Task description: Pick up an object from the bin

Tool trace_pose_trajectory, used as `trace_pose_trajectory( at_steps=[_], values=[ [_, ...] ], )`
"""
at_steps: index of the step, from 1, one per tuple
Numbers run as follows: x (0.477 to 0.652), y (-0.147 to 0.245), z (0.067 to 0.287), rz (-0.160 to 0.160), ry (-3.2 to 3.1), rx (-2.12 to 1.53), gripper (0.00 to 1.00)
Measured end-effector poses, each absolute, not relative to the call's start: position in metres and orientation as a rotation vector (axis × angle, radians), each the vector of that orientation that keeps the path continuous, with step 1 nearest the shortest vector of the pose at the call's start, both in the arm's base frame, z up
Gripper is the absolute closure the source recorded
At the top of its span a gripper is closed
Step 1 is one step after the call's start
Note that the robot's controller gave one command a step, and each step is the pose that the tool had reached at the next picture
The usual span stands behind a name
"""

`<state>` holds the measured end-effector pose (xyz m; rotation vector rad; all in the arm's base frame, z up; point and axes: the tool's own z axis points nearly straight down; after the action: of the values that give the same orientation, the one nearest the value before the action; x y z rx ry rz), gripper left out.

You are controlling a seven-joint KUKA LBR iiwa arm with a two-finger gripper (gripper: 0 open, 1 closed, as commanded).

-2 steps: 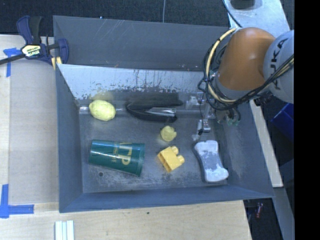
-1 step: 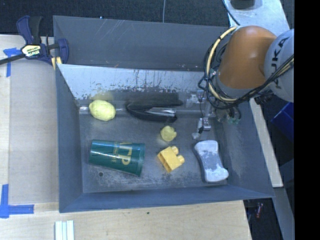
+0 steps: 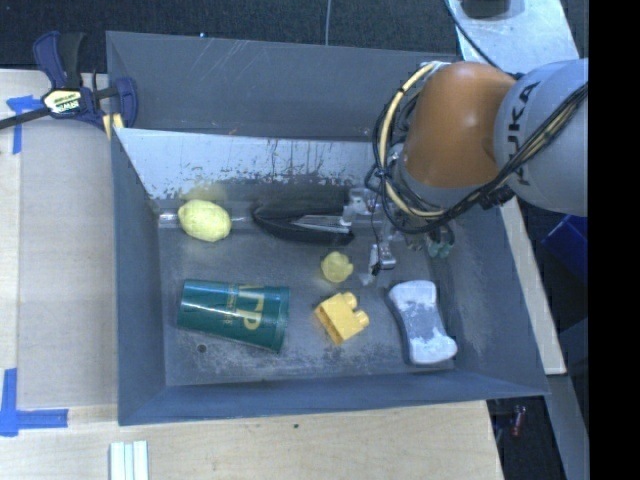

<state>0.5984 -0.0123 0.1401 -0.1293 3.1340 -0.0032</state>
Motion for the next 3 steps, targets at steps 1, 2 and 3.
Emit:
trace_pose_trajectory(
  at_steps=[1,2,3],
  values=[
    [0.590,0.005,0.092,-0.001,3.128,-0.075,0.00],
    [0.604,0.036,0.081,-0.001,3.144,-0.306,0.00],
    [0.548,0.003,0.260,0.000,3.146,-0.086,1.00]
  ],
)
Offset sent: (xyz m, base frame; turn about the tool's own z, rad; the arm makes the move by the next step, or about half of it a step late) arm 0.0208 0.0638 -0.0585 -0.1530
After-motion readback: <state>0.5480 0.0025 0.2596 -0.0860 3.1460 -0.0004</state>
